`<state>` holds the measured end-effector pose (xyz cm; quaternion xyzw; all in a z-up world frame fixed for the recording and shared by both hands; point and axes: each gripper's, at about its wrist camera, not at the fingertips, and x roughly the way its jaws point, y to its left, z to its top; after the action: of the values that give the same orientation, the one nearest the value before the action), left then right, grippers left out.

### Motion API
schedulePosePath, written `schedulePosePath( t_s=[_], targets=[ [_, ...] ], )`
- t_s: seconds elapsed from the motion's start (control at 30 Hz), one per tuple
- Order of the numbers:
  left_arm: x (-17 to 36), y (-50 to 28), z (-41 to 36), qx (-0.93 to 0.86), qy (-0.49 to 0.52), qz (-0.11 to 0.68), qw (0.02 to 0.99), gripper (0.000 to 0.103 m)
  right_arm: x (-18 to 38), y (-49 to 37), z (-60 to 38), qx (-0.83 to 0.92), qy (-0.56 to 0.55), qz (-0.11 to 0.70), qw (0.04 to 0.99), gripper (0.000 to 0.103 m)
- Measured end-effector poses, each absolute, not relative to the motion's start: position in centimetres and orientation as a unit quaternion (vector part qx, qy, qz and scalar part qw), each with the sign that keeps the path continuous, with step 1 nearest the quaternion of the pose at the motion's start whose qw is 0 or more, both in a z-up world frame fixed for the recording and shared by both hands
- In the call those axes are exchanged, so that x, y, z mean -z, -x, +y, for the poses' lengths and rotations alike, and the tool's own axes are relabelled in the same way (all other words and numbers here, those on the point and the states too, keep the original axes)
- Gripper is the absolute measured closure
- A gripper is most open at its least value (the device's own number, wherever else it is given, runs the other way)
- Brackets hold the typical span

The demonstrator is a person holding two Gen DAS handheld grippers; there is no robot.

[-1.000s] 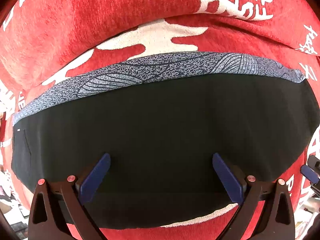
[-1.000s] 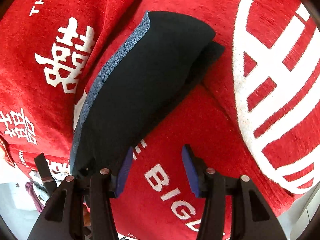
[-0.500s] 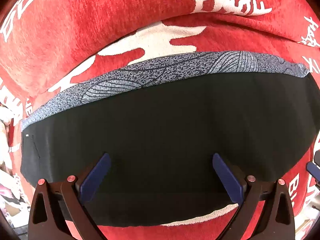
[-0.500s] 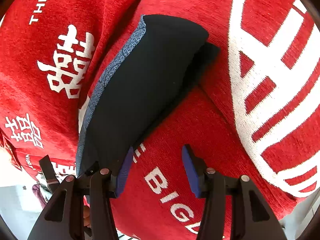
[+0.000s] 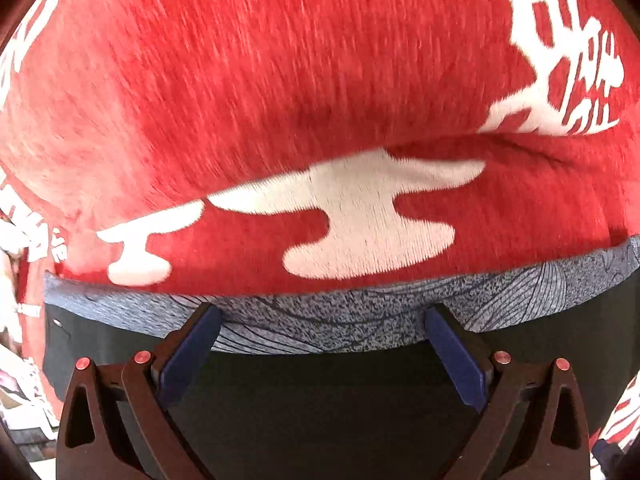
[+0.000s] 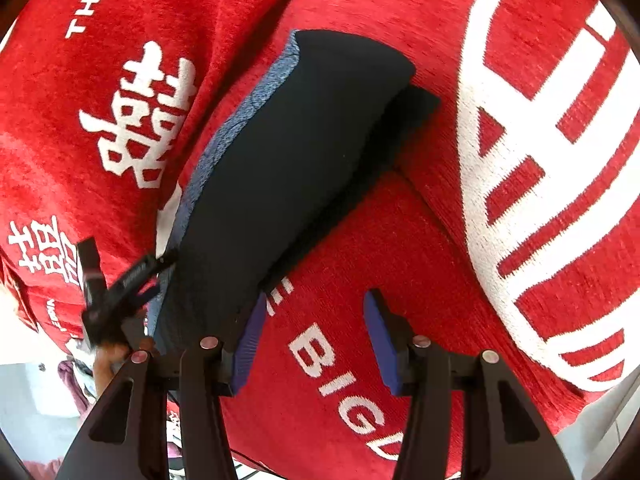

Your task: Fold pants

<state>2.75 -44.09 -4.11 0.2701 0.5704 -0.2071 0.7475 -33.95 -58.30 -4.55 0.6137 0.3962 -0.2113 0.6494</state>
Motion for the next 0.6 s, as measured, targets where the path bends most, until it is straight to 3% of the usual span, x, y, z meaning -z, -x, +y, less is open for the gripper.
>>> schedulePosePath(
  t_s=[0.37,0.6],
  targets=[
    [2.3,7.6,-46.2,0.303,-0.283,0.579,0.702,0.000,4.9,34.0,-57.8,0.206,-0.631,0.381,0.644,0.048],
    [4.4,8.1,-46.0,0.286,-0.260,0.608,0.694,0.000,4.7,34.1,-58.2,0.208,-0.625,0.371,0.654,0.048]
  ],
)
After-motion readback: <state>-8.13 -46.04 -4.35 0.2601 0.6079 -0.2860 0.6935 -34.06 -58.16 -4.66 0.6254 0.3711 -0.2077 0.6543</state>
